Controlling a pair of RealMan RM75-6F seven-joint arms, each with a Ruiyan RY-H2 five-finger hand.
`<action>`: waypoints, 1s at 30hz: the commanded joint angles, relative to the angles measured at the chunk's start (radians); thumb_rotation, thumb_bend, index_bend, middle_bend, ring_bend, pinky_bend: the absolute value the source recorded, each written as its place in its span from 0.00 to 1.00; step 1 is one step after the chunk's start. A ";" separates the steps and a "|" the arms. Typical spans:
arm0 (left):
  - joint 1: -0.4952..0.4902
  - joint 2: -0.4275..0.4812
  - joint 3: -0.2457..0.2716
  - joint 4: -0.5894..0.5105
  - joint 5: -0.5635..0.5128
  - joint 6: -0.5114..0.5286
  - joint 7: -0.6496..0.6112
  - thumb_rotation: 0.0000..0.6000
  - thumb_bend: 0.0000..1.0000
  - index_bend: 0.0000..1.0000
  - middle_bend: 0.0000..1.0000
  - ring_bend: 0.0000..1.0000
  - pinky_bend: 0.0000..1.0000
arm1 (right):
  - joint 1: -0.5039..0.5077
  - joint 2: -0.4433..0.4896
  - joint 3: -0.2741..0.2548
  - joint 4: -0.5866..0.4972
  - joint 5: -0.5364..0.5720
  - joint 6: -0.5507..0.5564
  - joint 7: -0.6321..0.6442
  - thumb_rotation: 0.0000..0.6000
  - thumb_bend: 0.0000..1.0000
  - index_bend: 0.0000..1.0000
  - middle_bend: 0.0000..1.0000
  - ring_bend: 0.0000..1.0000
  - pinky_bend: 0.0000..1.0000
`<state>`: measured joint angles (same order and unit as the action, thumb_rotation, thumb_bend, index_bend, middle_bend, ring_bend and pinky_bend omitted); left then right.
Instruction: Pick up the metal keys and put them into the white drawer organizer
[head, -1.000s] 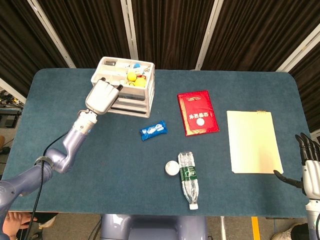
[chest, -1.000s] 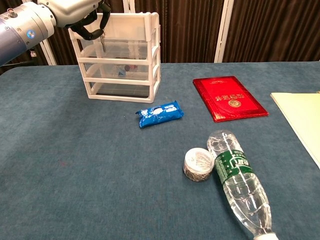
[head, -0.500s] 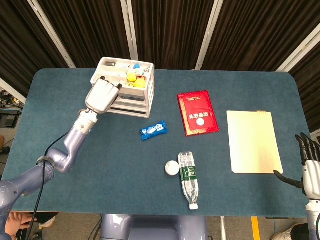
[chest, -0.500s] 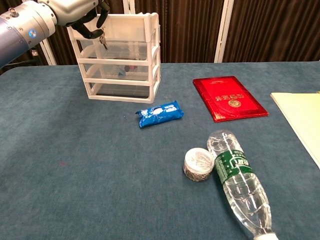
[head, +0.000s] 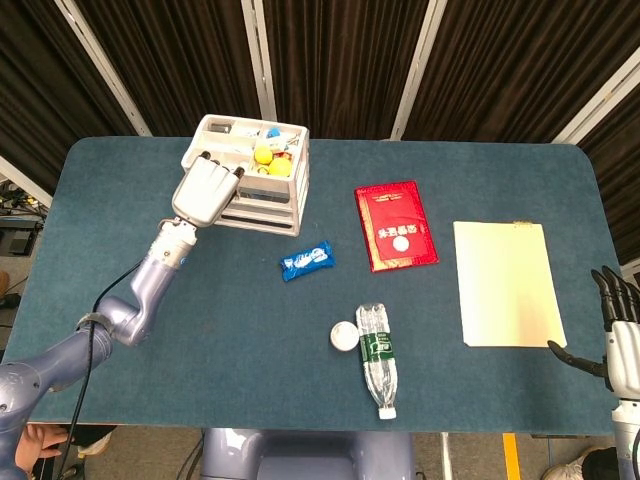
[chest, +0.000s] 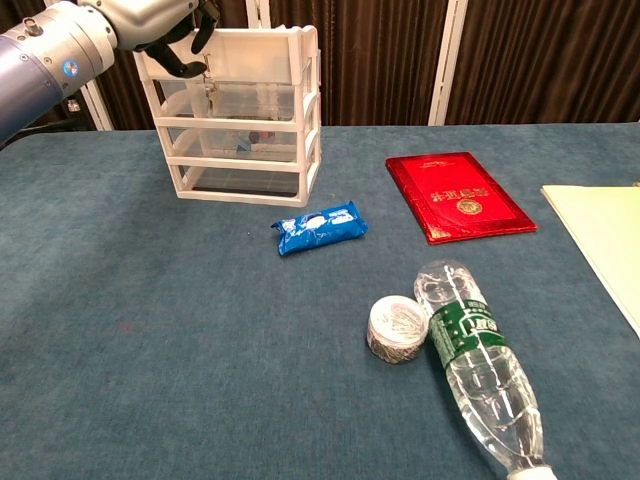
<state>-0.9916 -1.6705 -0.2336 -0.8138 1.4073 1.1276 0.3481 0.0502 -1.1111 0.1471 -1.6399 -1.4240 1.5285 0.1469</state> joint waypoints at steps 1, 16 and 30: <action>-0.001 -0.008 -0.005 0.006 -0.006 0.004 0.007 1.00 0.27 0.51 0.90 0.81 0.69 | -0.001 0.000 -0.001 0.001 -0.001 0.001 0.000 1.00 0.06 0.00 0.00 0.00 0.00; 0.062 0.019 -0.035 -0.122 -0.025 0.127 -0.026 1.00 0.26 0.51 0.89 0.80 0.67 | -0.002 0.003 -0.003 0.000 0.001 -0.004 0.009 1.00 0.06 0.00 0.00 0.00 0.00; 0.421 0.254 0.091 -0.709 -0.076 0.389 0.061 1.00 0.24 0.21 0.15 0.09 0.15 | 0.008 0.006 -0.003 0.007 0.027 -0.034 -0.035 1.00 0.06 0.00 0.00 0.00 0.00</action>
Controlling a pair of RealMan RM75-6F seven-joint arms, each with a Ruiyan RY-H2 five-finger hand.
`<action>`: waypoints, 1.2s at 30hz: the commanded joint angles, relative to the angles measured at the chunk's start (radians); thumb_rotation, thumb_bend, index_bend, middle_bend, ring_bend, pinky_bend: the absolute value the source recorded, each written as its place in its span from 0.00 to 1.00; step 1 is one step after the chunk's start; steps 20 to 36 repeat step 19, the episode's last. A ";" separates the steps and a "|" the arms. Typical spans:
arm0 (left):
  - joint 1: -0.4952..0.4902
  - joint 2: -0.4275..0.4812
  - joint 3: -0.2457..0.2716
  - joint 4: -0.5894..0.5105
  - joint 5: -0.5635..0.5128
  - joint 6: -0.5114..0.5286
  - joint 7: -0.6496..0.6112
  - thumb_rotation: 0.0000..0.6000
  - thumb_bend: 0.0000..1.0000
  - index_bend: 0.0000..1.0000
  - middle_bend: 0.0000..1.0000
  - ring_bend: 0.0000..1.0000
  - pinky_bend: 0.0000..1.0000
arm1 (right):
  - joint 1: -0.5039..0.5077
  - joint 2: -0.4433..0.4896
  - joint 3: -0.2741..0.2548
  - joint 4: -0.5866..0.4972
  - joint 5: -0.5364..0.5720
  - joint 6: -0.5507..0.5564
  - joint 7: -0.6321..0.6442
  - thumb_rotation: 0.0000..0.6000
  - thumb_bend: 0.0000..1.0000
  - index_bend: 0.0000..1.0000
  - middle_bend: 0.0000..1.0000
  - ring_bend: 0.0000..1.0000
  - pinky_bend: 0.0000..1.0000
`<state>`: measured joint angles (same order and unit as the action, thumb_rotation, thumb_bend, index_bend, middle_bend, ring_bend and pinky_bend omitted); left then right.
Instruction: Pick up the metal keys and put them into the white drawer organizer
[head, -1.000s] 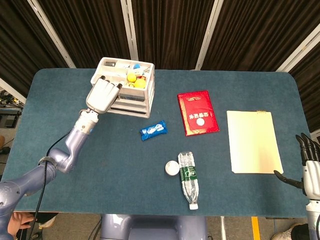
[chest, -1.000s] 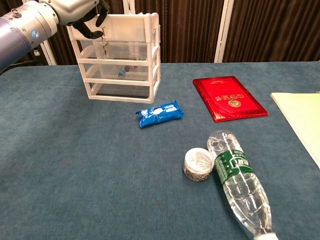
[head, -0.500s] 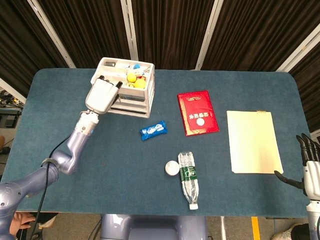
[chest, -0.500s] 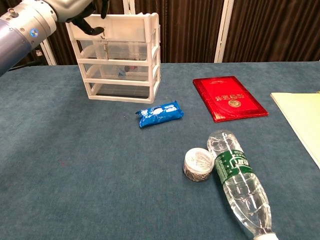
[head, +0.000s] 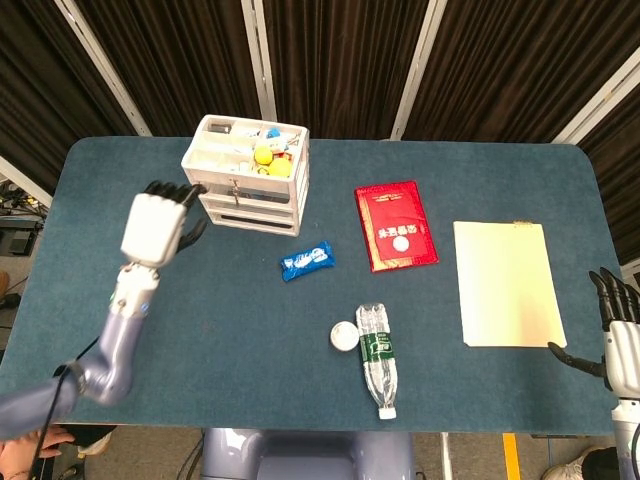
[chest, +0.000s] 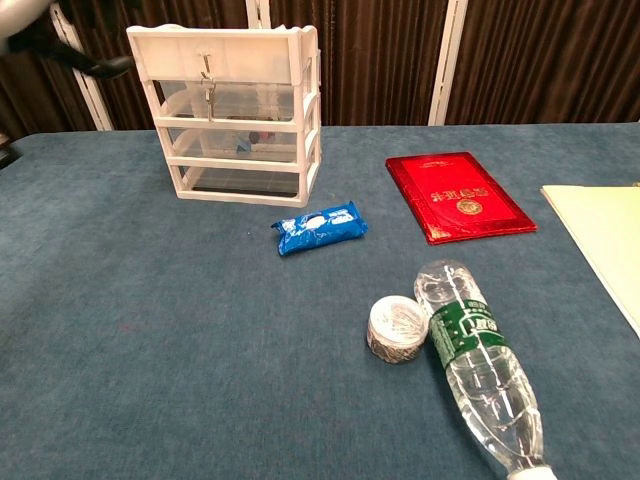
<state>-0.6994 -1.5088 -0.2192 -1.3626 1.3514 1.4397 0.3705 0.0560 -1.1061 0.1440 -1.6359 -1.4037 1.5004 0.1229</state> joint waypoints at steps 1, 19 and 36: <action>0.149 0.104 0.091 -0.184 -0.025 0.084 0.038 1.00 0.23 0.20 0.11 0.05 0.11 | 0.003 0.002 0.000 0.003 0.009 -0.008 -0.015 1.00 0.06 0.00 0.00 0.00 0.00; 0.447 0.252 0.292 -0.304 0.057 0.209 -0.087 1.00 0.13 0.00 0.00 0.00 0.00 | 0.006 -0.001 -0.004 0.016 0.005 -0.008 -0.048 1.00 0.06 0.00 0.00 0.00 0.00; 0.447 0.252 0.292 -0.304 0.057 0.209 -0.087 1.00 0.13 0.00 0.00 0.00 0.00 | 0.006 -0.001 -0.004 0.016 0.005 -0.008 -0.048 1.00 0.06 0.00 0.00 0.00 0.00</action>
